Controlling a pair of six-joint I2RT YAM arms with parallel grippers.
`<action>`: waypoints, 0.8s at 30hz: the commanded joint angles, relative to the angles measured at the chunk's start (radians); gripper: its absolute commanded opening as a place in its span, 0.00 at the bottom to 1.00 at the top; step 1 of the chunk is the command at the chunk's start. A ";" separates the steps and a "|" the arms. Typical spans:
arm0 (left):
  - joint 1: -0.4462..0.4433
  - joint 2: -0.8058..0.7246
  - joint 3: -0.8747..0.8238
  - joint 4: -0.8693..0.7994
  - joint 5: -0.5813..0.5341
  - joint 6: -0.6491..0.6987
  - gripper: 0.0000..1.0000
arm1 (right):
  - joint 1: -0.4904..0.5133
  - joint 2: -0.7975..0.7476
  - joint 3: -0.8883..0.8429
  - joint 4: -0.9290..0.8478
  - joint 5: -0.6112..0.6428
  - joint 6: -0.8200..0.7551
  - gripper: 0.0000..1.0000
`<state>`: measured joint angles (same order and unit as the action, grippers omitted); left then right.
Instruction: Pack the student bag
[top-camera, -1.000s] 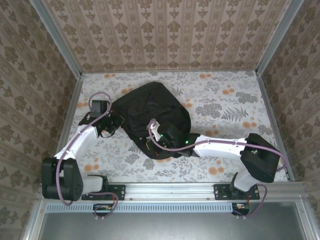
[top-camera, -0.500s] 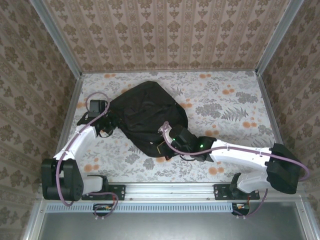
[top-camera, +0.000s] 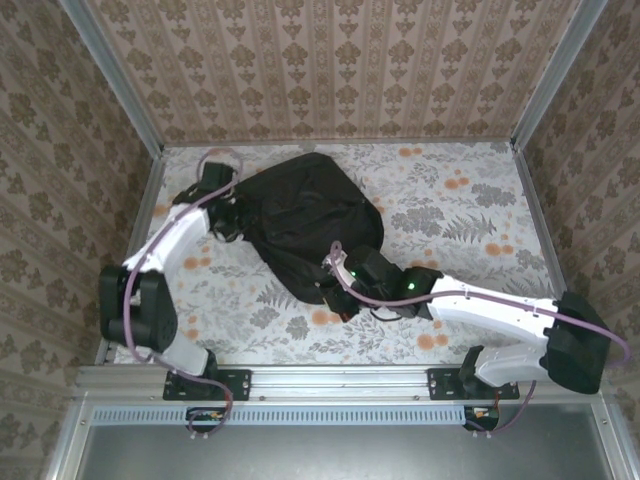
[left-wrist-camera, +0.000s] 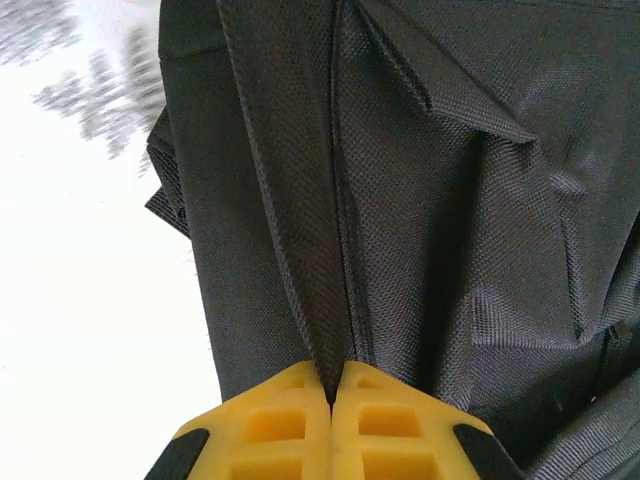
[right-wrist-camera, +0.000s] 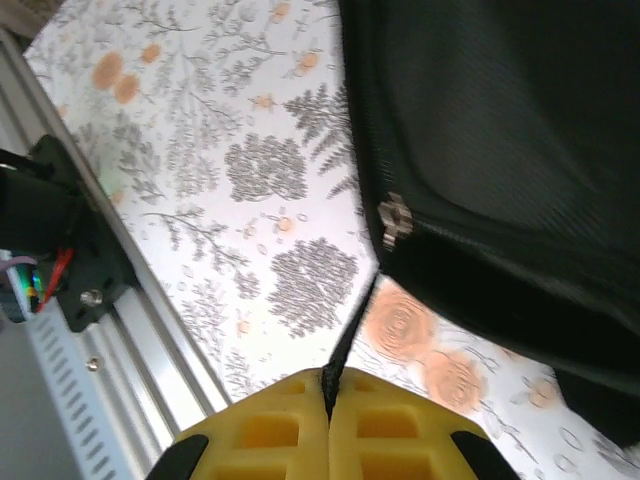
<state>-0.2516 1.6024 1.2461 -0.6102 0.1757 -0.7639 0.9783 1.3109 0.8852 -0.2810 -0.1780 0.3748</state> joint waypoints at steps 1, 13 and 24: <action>-0.049 0.117 0.166 -0.046 0.016 0.123 0.04 | 0.025 0.070 0.113 -0.037 -0.130 0.042 0.00; 0.020 -0.122 0.065 -0.125 0.062 0.017 0.52 | 0.025 0.270 0.314 0.029 -0.088 0.195 0.00; -0.141 -0.273 -0.141 -0.160 0.097 -0.174 0.45 | 0.021 0.218 0.180 0.181 -0.122 0.262 0.00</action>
<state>-0.3683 1.3281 1.1057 -0.7406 0.2729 -0.8757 0.9997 1.5681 1.0916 -0.1730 -0.2707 0.5999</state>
